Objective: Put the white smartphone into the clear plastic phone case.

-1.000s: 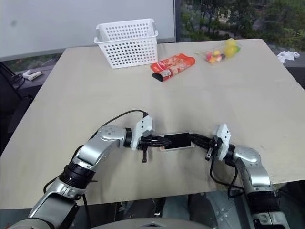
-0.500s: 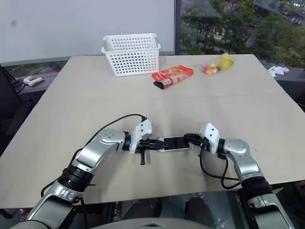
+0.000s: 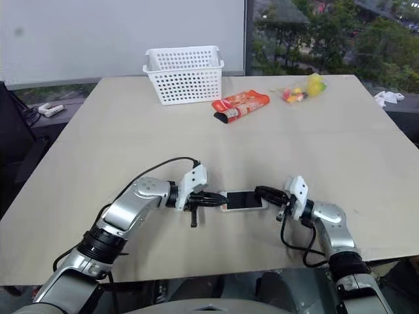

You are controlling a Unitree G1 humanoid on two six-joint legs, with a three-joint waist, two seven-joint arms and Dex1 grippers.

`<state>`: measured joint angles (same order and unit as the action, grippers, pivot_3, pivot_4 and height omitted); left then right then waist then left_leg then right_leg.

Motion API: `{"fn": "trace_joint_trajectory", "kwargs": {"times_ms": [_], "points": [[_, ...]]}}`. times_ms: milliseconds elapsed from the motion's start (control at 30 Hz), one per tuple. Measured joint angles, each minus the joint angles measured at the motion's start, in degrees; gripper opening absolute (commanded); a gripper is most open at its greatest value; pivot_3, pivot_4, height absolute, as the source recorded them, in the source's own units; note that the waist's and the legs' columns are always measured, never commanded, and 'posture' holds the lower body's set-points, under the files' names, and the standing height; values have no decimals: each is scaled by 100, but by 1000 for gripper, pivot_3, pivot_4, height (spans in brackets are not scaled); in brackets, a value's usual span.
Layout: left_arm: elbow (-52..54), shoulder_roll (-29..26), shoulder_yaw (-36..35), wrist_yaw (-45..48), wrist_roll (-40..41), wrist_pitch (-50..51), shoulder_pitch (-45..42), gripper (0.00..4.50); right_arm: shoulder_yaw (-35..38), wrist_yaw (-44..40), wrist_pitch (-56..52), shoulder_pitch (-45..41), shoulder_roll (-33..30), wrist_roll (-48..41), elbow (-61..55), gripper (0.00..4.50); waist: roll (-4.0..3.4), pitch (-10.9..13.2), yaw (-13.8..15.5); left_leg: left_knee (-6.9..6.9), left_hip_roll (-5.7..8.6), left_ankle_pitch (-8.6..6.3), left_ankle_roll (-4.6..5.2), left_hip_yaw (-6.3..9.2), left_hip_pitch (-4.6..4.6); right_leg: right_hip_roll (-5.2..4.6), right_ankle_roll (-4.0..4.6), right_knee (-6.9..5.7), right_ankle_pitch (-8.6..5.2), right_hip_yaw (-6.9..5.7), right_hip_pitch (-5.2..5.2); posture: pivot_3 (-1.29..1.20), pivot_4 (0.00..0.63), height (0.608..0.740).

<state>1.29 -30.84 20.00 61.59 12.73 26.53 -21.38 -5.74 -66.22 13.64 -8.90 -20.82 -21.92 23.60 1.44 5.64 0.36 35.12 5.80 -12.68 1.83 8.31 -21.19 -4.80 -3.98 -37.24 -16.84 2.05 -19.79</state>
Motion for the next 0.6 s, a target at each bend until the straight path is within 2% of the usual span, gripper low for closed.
{"fn": "trace_joint_trajectory", "kwargs": {"times_ms": [200,600], "points": [[10,15,4,43,-2,-51,-59,0,-59,-428,-128,98,-203,-61,-318,40,-27,13,33,-4,-18,-72,-1,8,-9,24,-12,49,-10,-10,-1,0,150,740],[10,18,18,81,-20,-61,-70,0,-125,-723,261,133,-359,-49,-294,40,-45,27,56,-4,-18,-83,3,8,-14,23,-9,58,-18,-10,2,0,150,740]]}}
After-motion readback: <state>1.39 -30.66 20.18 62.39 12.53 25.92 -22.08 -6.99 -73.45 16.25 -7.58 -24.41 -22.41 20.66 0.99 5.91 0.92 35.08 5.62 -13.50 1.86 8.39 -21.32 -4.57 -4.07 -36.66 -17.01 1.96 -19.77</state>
